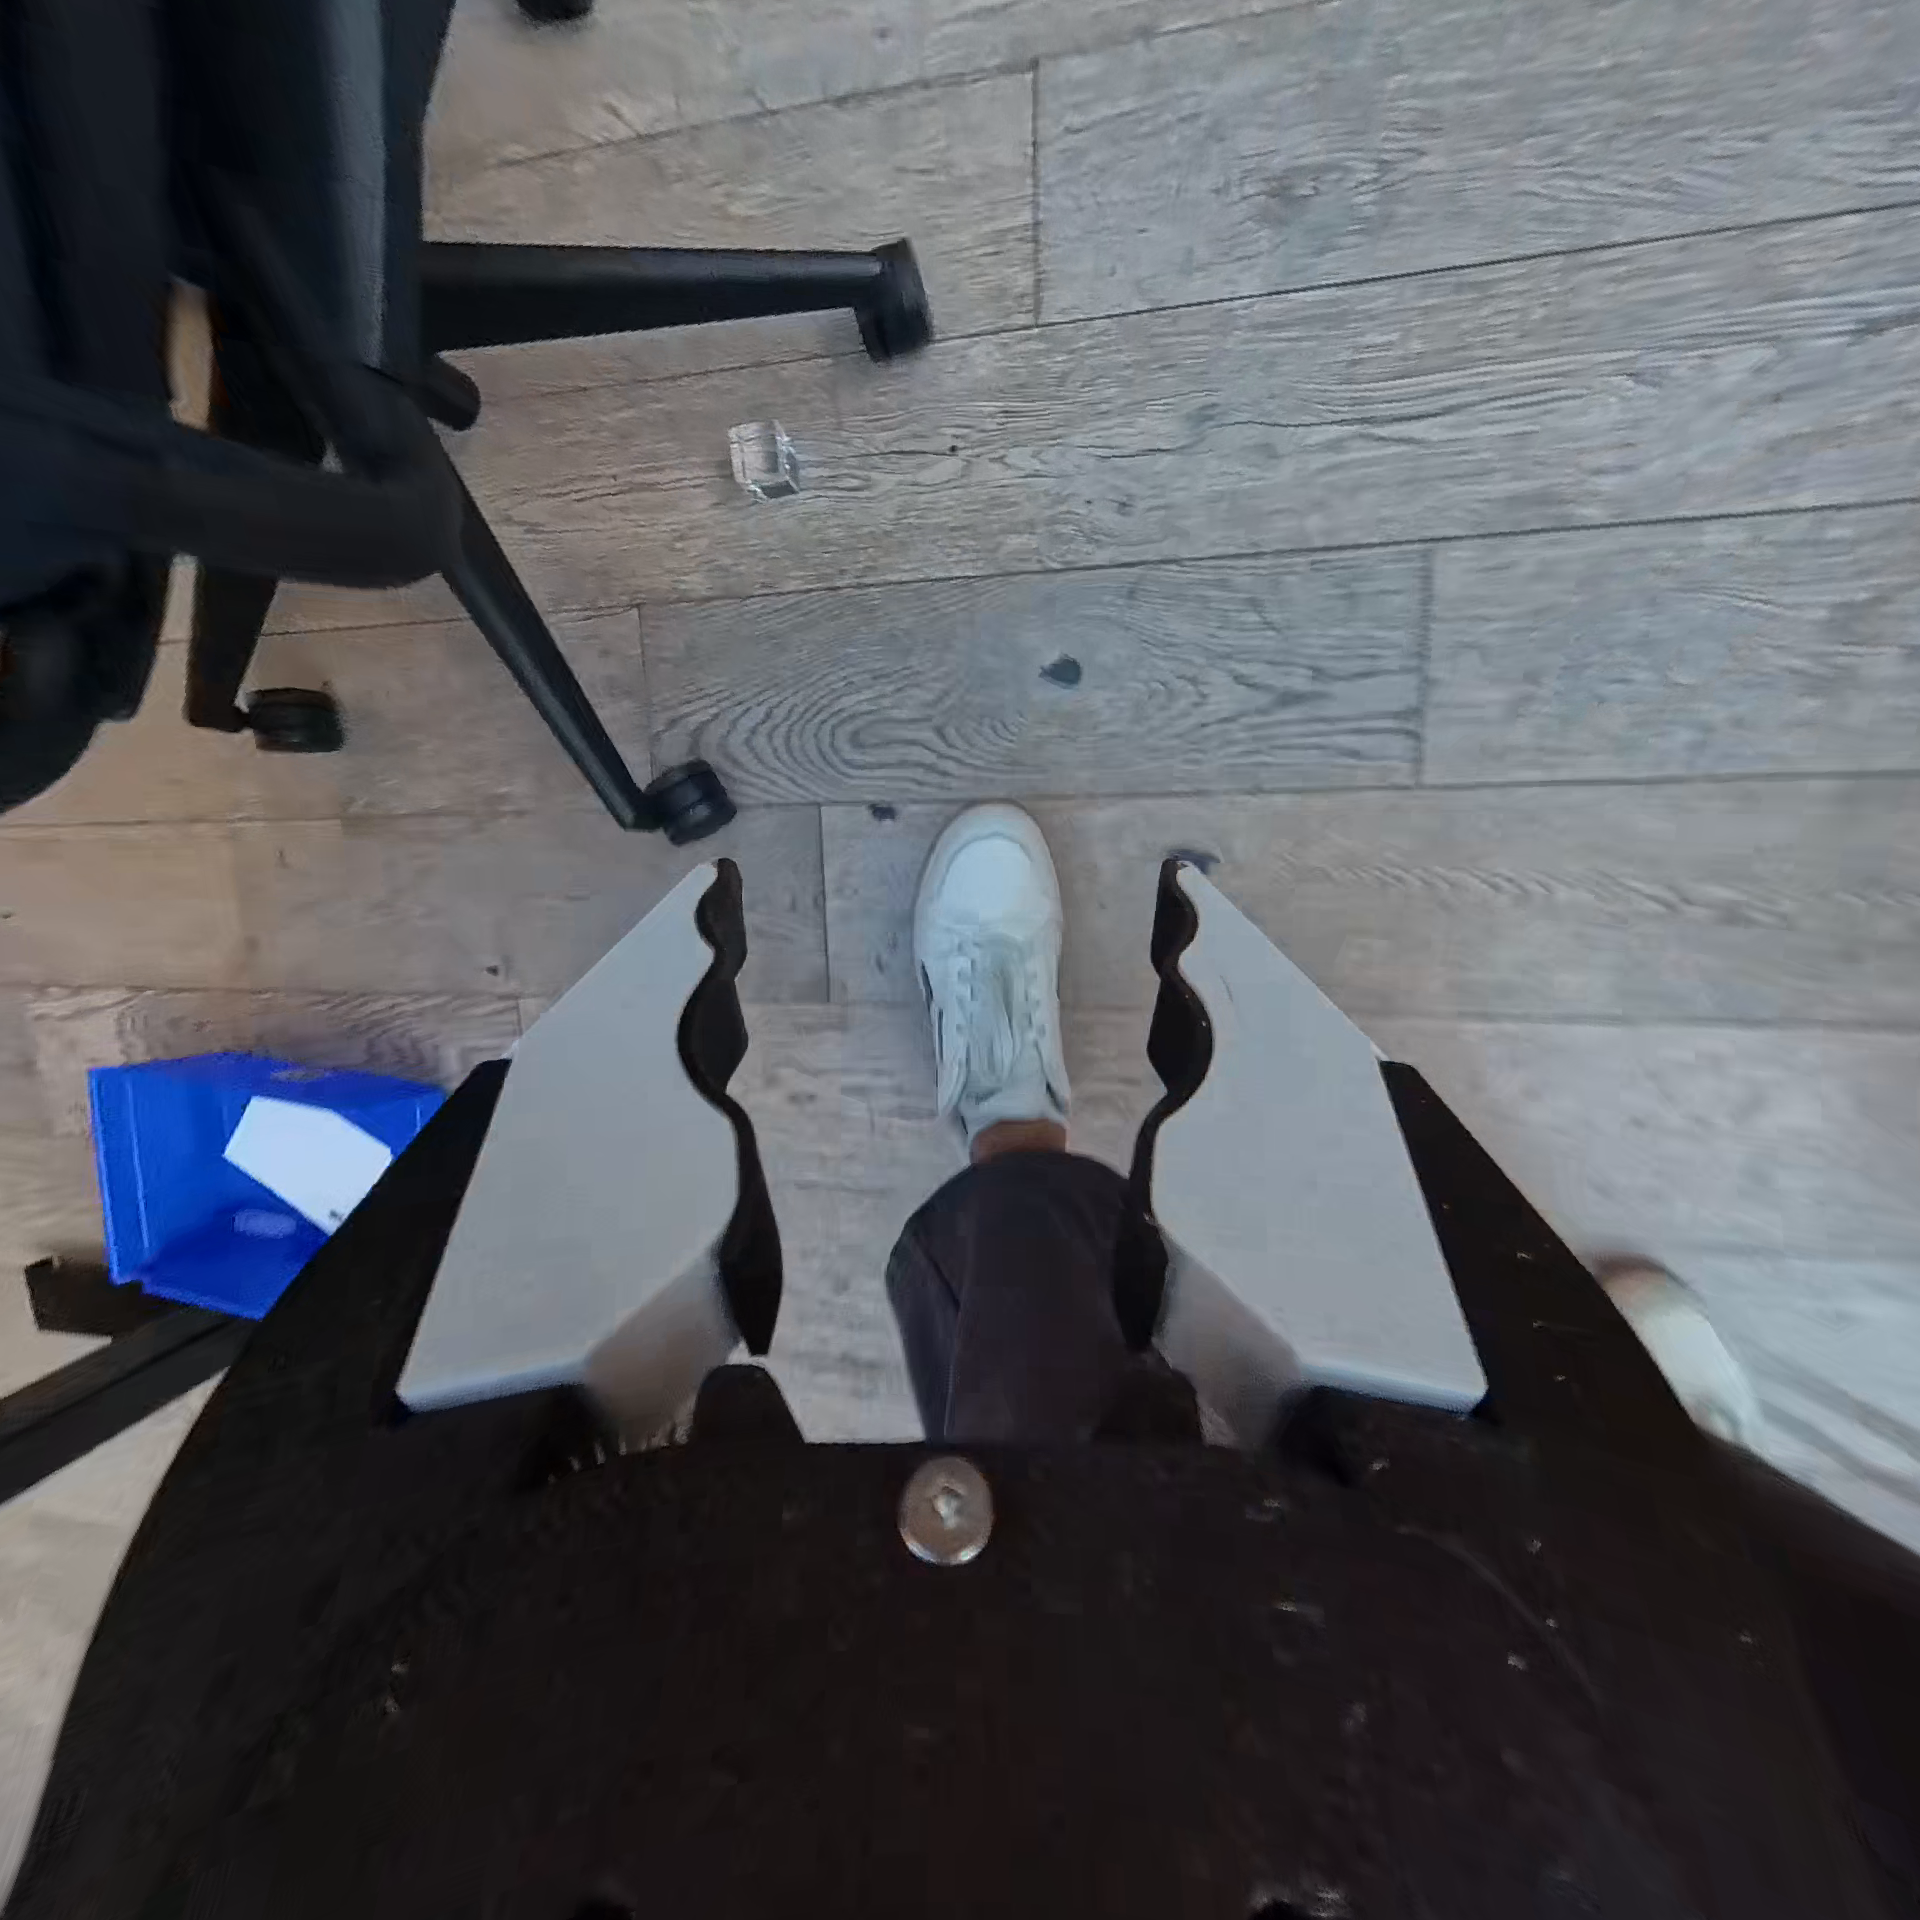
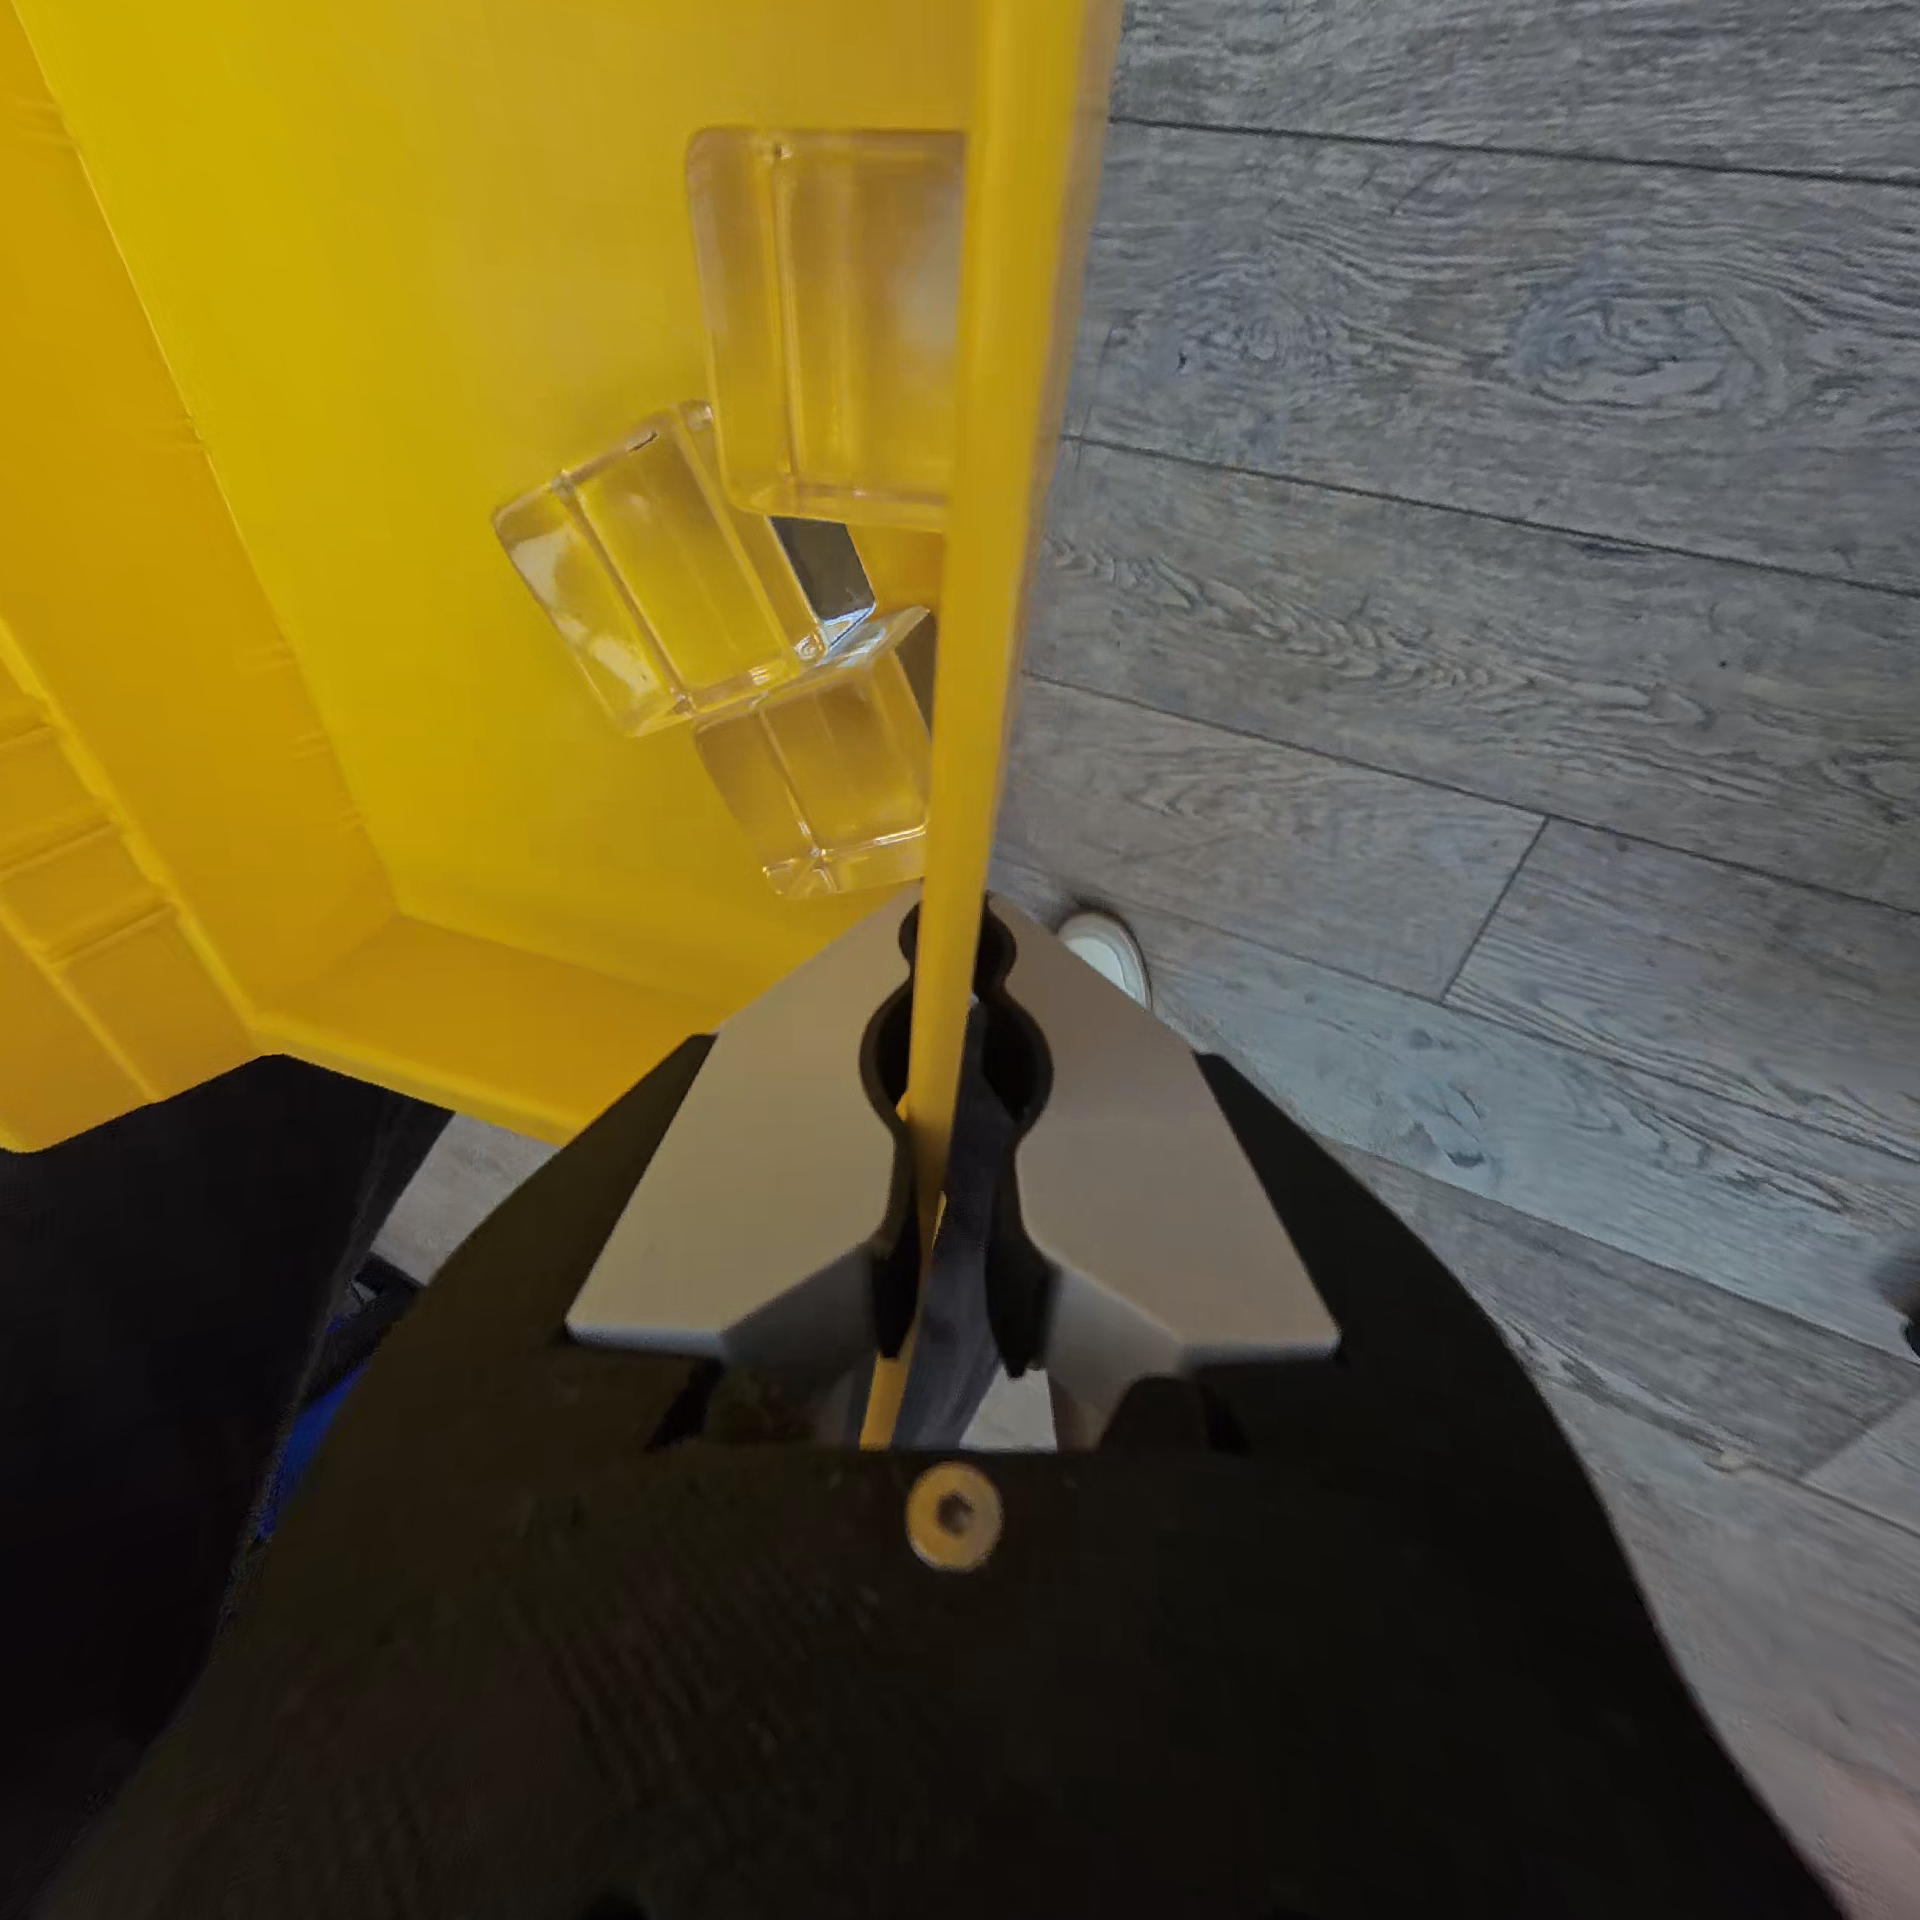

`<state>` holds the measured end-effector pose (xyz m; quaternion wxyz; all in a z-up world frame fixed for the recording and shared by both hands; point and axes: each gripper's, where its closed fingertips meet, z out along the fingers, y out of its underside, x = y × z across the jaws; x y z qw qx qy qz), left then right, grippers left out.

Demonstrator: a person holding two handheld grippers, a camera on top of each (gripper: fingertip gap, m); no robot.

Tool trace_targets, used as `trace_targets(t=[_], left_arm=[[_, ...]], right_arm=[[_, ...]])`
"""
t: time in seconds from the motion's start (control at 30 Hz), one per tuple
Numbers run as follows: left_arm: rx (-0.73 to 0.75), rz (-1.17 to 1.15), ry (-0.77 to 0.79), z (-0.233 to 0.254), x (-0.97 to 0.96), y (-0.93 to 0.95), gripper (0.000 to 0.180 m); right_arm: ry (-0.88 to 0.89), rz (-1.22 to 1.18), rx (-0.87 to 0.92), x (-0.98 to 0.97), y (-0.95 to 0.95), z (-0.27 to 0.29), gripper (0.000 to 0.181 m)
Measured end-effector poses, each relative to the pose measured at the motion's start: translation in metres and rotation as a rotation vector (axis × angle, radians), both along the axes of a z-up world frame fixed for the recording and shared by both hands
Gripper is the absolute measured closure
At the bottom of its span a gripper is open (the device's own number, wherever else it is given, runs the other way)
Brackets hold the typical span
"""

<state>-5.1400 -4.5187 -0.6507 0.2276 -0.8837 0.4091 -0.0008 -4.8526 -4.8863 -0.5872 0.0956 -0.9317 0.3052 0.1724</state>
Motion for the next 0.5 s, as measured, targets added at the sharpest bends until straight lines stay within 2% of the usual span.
trace_targets(t=[0.13,0.27,0.33,0.4,0.5], left_arm=[[-0.028,0.013,0.071,-0.22,0.032,0.158,0.106],[-0.028,-0.038,0.249,-0.374,0.035,0.262,0.11],[0.02,-0.049,0.295,-0.417,0.029,0.303,0.111],[0.036,-0.037,0.254,-0.442,0.034,0.333,0.109],[0.029,0.005,0.288,-0.471,0.034,0.366,0.098]], right_arm=[[-0.014,-0.119,0.043,0.018,0.088,-0.134,0.18],[0.054,-0.181,0.024,0.011,0.163,-0.245,0.179],[0.06,-0.176,-0.004,0.003,0.193,-0.29,0.179],[0.067,-0.162,-0.022,-0.008,0.218,-0.324,0.179],[0.094,-0.156,-0.037,-0.026,0.243,-0.352,0.179]])
